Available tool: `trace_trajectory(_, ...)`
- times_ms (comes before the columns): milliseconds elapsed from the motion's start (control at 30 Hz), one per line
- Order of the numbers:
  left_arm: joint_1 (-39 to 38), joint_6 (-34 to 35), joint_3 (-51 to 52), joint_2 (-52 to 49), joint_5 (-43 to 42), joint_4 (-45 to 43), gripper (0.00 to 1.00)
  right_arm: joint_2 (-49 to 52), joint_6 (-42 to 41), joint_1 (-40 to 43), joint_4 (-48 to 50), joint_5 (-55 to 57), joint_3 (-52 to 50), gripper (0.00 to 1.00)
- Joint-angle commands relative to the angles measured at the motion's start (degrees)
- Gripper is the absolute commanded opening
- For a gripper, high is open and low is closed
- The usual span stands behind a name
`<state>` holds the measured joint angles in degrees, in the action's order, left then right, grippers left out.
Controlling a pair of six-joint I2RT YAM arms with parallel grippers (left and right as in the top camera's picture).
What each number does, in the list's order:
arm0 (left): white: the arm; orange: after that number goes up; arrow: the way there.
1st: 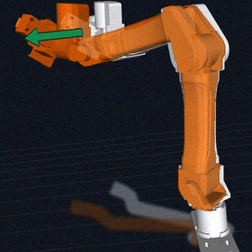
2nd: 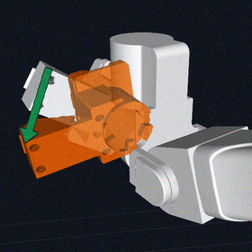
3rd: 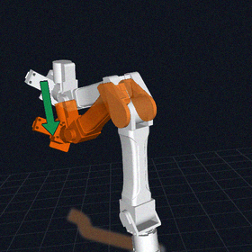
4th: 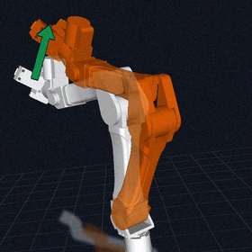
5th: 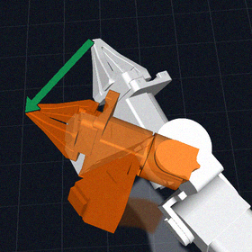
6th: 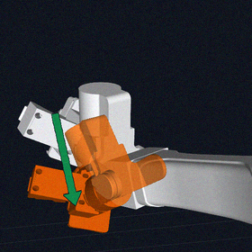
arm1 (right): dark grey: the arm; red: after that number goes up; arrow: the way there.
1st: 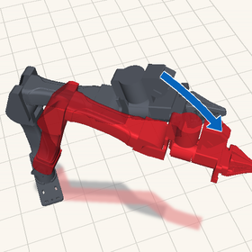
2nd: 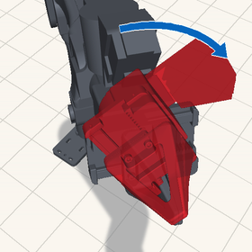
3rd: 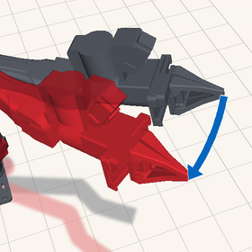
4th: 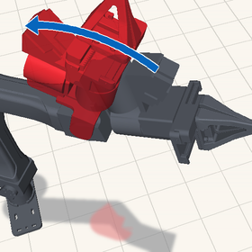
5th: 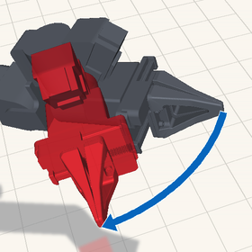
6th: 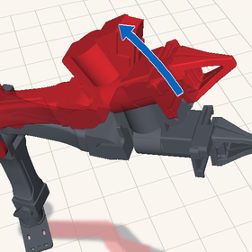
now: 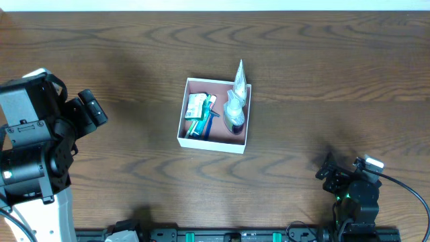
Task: Pack container
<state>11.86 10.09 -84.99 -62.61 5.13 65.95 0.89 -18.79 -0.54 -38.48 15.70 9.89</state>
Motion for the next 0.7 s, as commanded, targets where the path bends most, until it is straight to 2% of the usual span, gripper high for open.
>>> trace_trajectory(0, -1.4, -1.4, -0.2, 2.2, 2.1, 1.5, 0.98, -0.6, 0.9, 0.6, 0.1, 0.8, -0.4, 0.99)
trace_trajectory(133, -4.0, -1.4, 3.8, 6.7, 3.5, 3.7, 0.98, -0.6, 0.9, 0.6, 0.1, 0.8, -0.4, 0.99)
trace_trajectory(267, -5.4, -1.2, 14.5, 13.5, 3.2, 3.2, 0.98, -0.6, 0.9, 0.6, 0.1, 0.8, -0.4, 0.99)
trace_trajectory(533, -5.4, -1.2, 45.0, 33.6, 2.2, -14.5, 0.98, -0.6, 0.9, 0.6, 0.1, 0.8, -0.4, 0.99)
trace_trajectory(667, -5.4, -1.2, 54.7, 41.1, -0.6, -18.4, 0.98, -0.6, 0.9, 0.6, 0.1, 0.8, -0.4, 0.99)
